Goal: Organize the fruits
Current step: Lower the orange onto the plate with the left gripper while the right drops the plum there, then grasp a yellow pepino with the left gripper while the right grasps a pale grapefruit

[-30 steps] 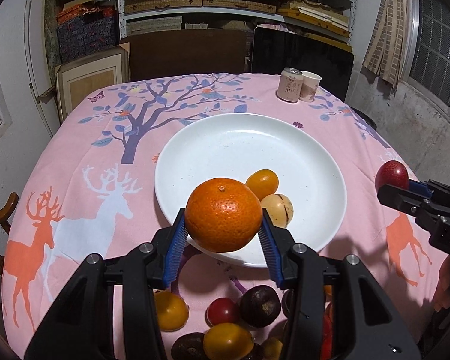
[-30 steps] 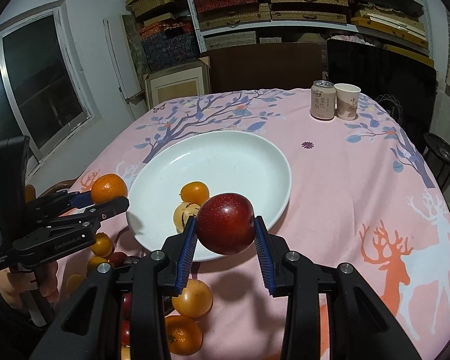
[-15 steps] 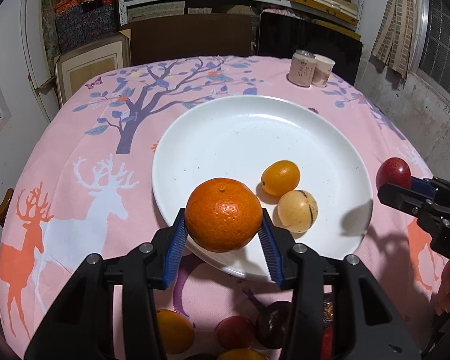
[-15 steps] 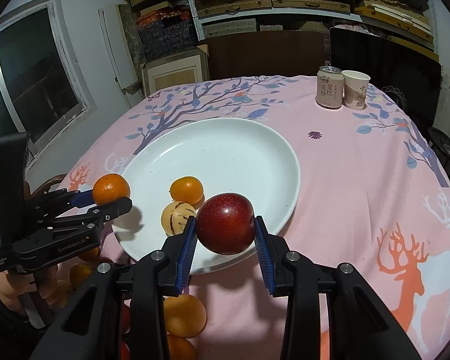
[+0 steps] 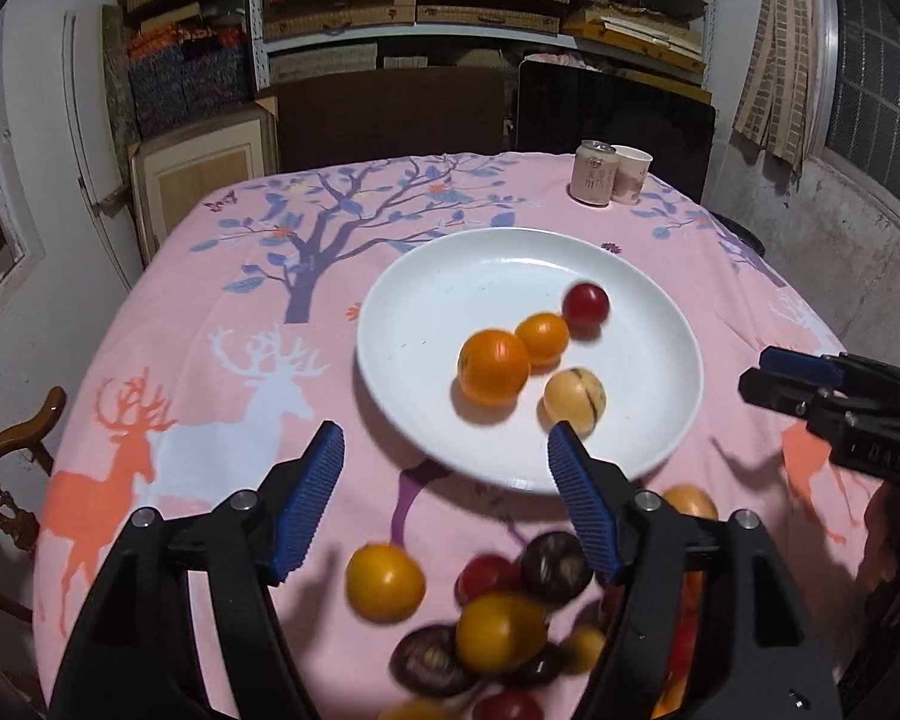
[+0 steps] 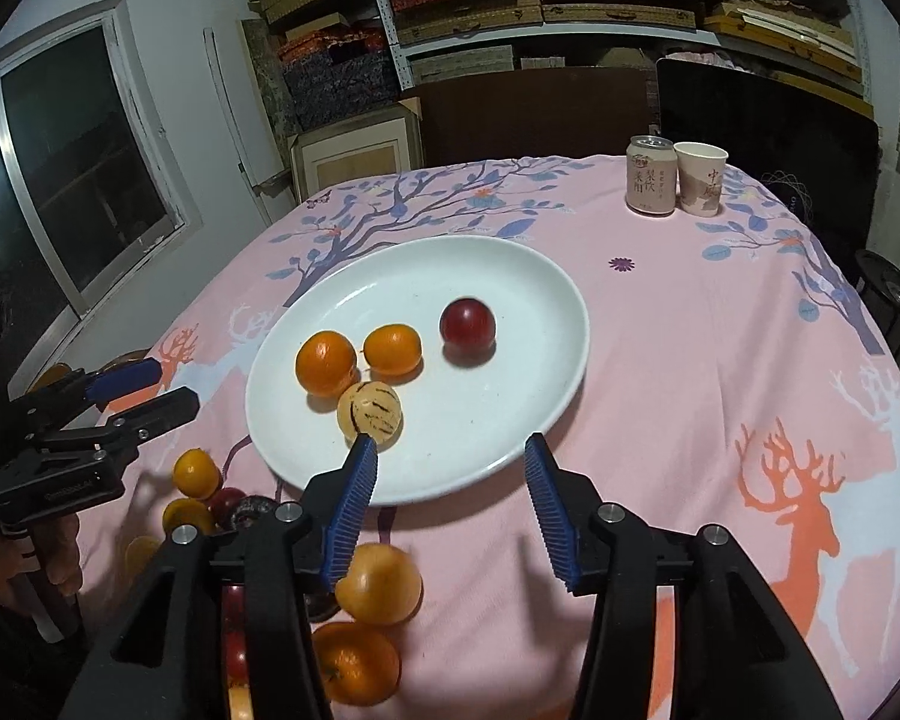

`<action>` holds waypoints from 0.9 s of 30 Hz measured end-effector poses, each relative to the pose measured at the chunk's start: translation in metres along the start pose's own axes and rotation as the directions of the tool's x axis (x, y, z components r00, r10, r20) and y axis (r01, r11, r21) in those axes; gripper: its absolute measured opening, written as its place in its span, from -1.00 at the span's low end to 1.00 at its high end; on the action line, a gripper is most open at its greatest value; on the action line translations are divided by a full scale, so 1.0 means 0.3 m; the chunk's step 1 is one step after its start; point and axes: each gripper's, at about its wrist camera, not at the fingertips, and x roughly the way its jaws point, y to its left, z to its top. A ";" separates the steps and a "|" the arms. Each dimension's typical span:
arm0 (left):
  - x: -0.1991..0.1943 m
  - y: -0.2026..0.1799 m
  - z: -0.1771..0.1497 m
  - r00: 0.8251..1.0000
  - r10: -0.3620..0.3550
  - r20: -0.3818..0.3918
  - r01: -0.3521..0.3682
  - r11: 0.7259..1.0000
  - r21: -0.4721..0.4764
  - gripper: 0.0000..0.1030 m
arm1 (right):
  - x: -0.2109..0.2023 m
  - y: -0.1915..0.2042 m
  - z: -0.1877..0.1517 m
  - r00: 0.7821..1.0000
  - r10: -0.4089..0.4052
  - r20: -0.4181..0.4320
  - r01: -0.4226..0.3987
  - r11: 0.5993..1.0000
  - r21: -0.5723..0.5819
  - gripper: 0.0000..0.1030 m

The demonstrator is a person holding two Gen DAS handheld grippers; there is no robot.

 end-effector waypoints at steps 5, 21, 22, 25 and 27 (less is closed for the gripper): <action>-0.093 0.022 -0.123 1.000 0.010 -0.027 -0.010 1.000 0.017 0.34 | -0.057 -0.013 -0.091 1.000 0.016 -0.009 -0.015 0.999 0.037 0.09; -0.111 0.048 -0.385 0.991 0.029 -0.130 -0.024 0.999 0.042 0.34 | -0.166 0.039 -0.245 1.000 0.009 -0.008 -0.009 1.000 0.005 0.09; -0.103 0.042 -0.389 0.991 0.028 -0.132 -0.022 0.999 0.044 0.34 | -0.170 0.041 -0.250 1.000 0.007 -0.007 -0.007 1.000 0.004 0.09; -0.092 0.038 -0.389 0.991 0.056 -0.120 -0.050 0.997 0.054 0.34 | -0.178 0.046 -0.264 1.000 -0.001 -0.008 0.001 1.000 -0.001 0.09; -0.092 0.036 -0.391 0.992 0.035 -0.118 -0.029 0.998 0.059 0.03 | -0.177 0.050 -0.276 1.000 -0.001 -0.018 0.001 1.000 -0.005 0.09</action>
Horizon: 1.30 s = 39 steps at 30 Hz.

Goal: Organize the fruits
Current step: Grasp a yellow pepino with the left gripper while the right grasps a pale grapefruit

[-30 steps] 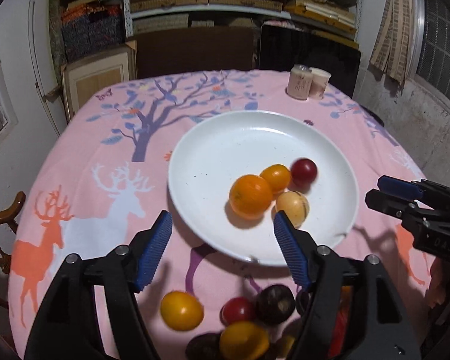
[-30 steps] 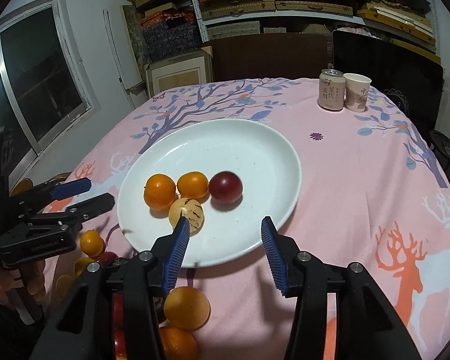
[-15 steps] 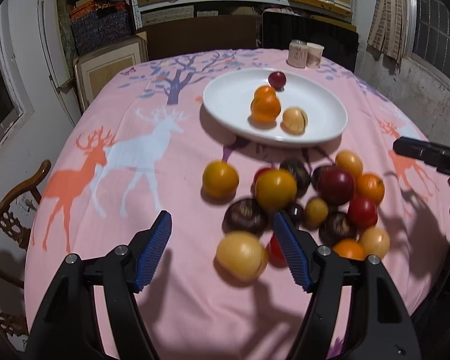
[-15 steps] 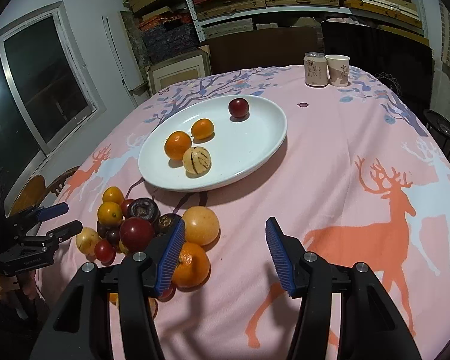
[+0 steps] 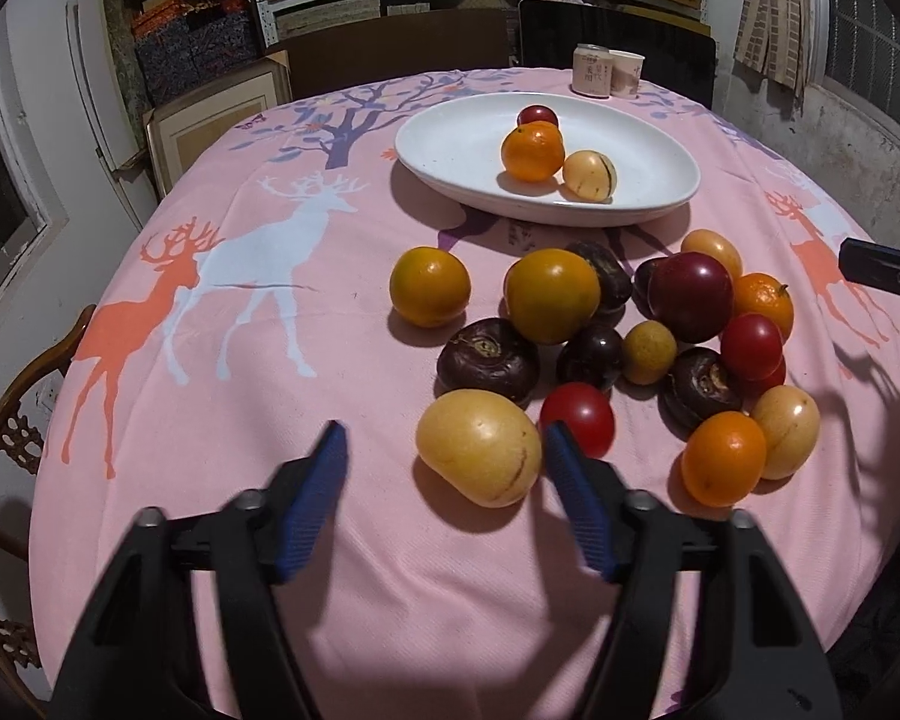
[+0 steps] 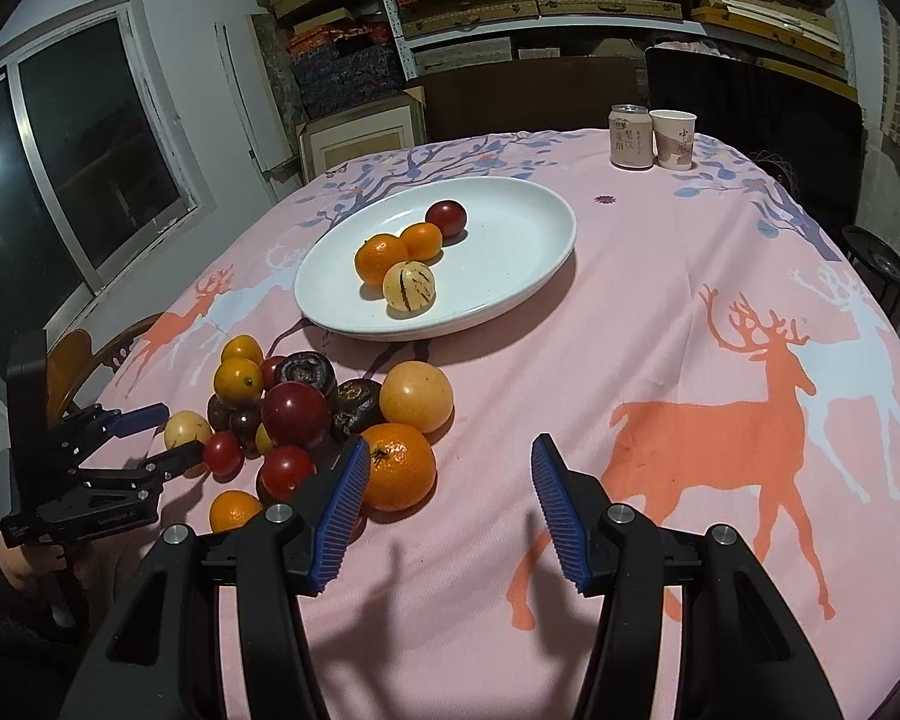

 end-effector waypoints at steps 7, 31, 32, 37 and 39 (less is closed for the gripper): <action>-0.027 -0.035 -0.023 0.999 -0.017 0.028 0.017 1.000 0.019 -0.19 | 0.004 0.035 -0.030 0.996 0.076 -0.038 -0.078 0.996 -0.032 0.09; -0.126 -0.036 -0.032 0.996 -0.043 0.079 0.043 0.999 -0.005 -0.19 | 0.112 0.231 -0.127 0.971 0.159 -0.176 -0.202 0.945 -0.257 0.09; -0.125 -0.037 -0.033 0.996 -0.044 0.077 0.045 0.999 -0.005 -0.19 | 0.112 0.238 -0.129 0.971 0.163 -0.173 -0.205 0.944 -0.260 0.09; -0.110 -0.043 -0.037 0.997 -0.052 0.065 0.053 0.999 -0.005 -0.19 | 0.119 0.271 -0.146 0.977 0.139 -0.163 -0.184 0.932 -0.312 -0.19; -0.108 -0.042 -0.039 0.997 -0.049 0.063 0.050 0.999 -0.008 -0.19 | 0.116 0.257 -0.142 0.974 0.153 -0.168 -0.197 0.938 -0.286 -0.20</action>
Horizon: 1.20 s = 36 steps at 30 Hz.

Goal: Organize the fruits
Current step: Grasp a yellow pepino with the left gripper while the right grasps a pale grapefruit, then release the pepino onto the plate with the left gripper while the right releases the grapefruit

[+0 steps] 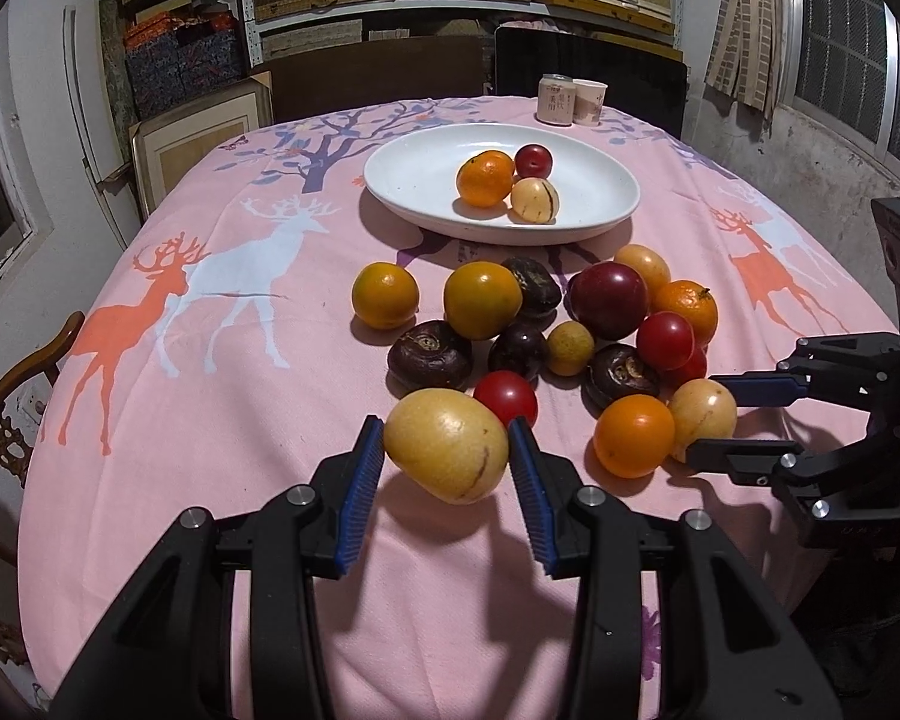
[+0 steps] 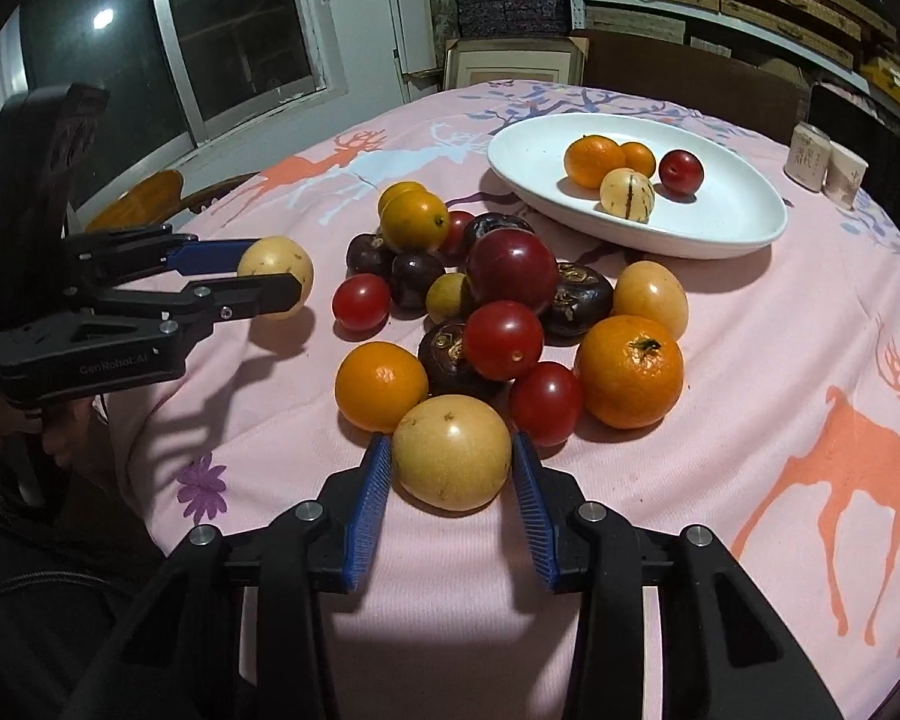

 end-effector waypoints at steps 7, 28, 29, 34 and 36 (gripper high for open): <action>-0.017 0.009 0.005 1.000 0.002 0.012 -0.002 1.000 -0.007 -0.19 | -0.054 -0.047 -0.008 0.999 -0.016 0.046 0.014 0.998 0.060 -0.20; -0.038 0.013 0.134 0.999 0.001 0.046 0.000 1.000 -0.008 -0.19 | -0.283 -0.245 0.041 0.971 -0.094 0.221 0.047 0.976 0.211 -0.19; -0.036 0.014 0.150 0.999 -0.001 0.049 0.002 1.000 -0.009 -0.19 | -0.295 -0.258 0.049 0.968 -0.100 0.229 0.050 0.975 0.215 -0.19; 0.004 0.020 0.244 0.998 -0.014 0.054 0.015 1.000 -0.022 -0.19 | -0.337 -0.317 0.102 0.955 -0.124 0.270 0.058 0.969 0.239 -0.19; 0.029 0.014 0.281 0.998 -0.015 0.054 0.016 1.000 -0.019 -0.19 | -0.340 -0.344 0.129 0.951 -0.131 0.279 0.060 0.966 0.251 -0.19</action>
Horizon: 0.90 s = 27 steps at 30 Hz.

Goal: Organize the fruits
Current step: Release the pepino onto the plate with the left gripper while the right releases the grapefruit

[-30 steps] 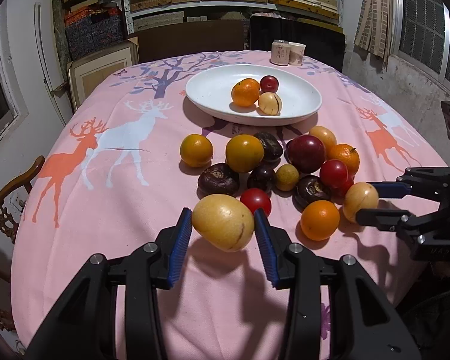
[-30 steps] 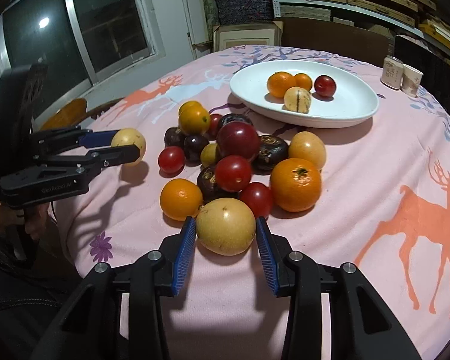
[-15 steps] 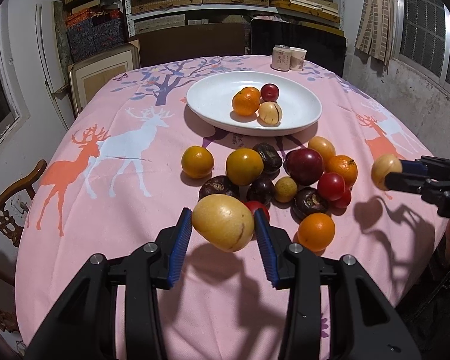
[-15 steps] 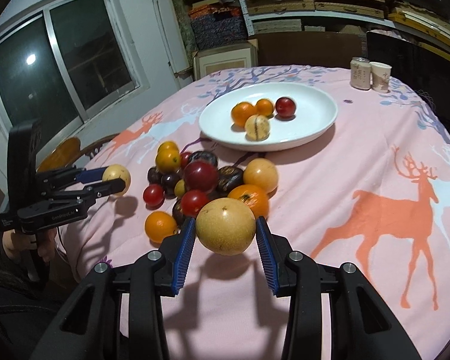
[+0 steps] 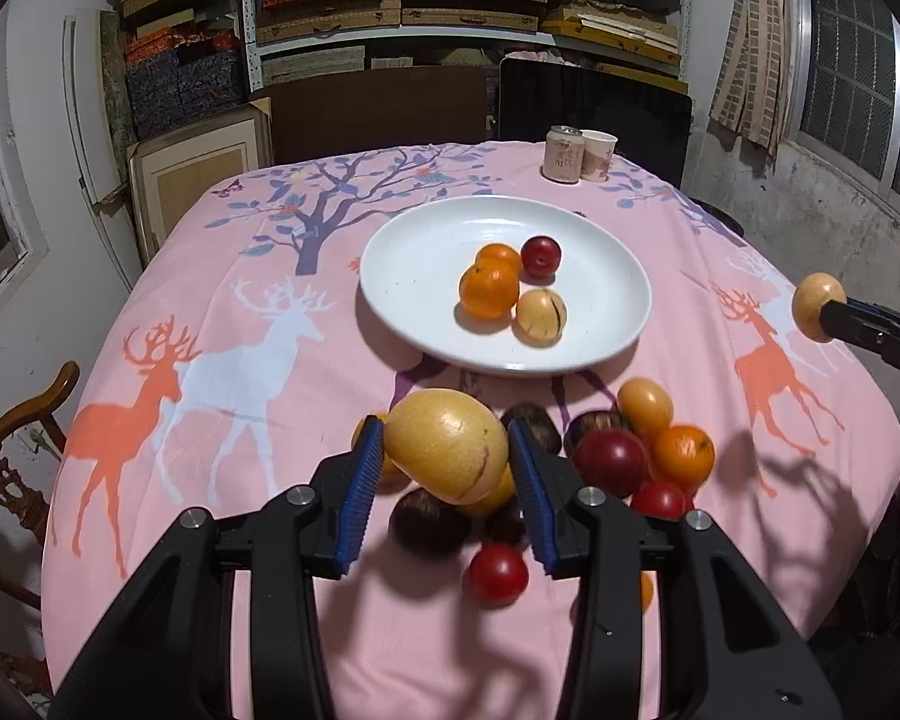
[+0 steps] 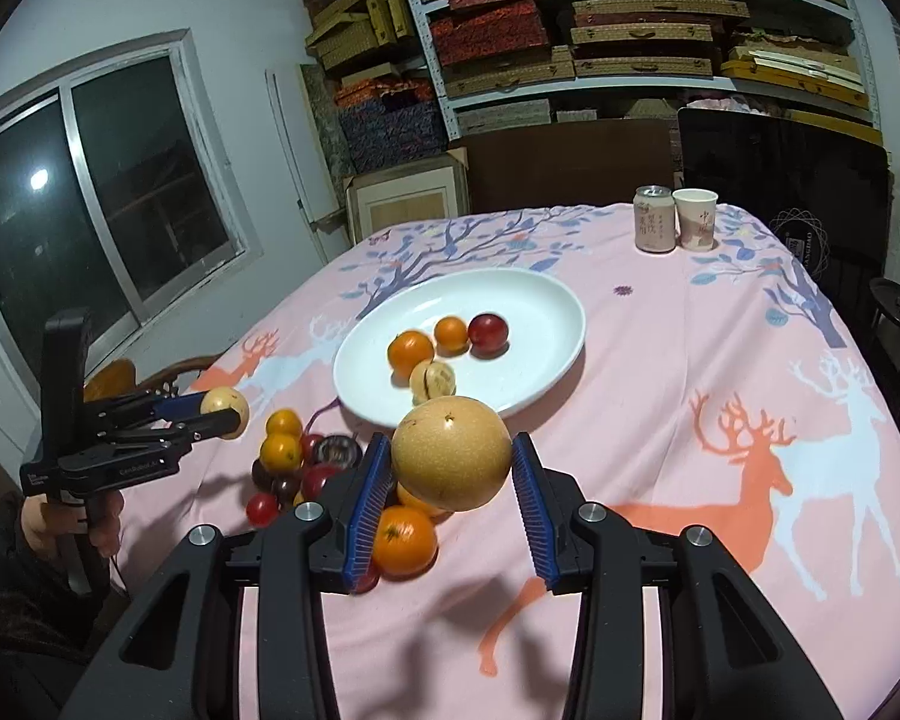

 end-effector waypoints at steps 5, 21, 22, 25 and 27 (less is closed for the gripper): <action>0.075 -0.009 0.090 1.000 0.002 -0.004 -0.002 1.000 0.007 -0.19 | 0.047 -0.030 0.068 1.000 -0.005 0.005 0.005 1.000 0.018 -0.19; 0.400 0.006 0.262 0.997 0.035 -0.072 -0.036 0.999 -0.001 -0.19 | 0.404 -0.071 0.207 0.995 -0.035 -0.089 0.038 0.999 0.034 -0.18; 0.422 0.007 0.265 0.996 0.038 -0.080 -0.038 0.999 -0.001 -0.18 | 0.426 -0.070 0.211 0.995 -0.032 -0.097 0.036 0.999 0.035 -0.12; 0.473 0.015 0.273 0.993 0.025 -0.115 -0.028 0.999 -0.022 -0.18 | 0.471 -0.056 0.217 0.993 -0.062 -0.101 0.064 0.998 0.016 0.19; 0.490 0.024 0.272 0.990 0.014 -0.137 -0.019 0.999 -0.040 -0.18 | 0.472 -0.050 0.216 0.993 -0.055 -0.103 0.058 0.998 0.022 0.19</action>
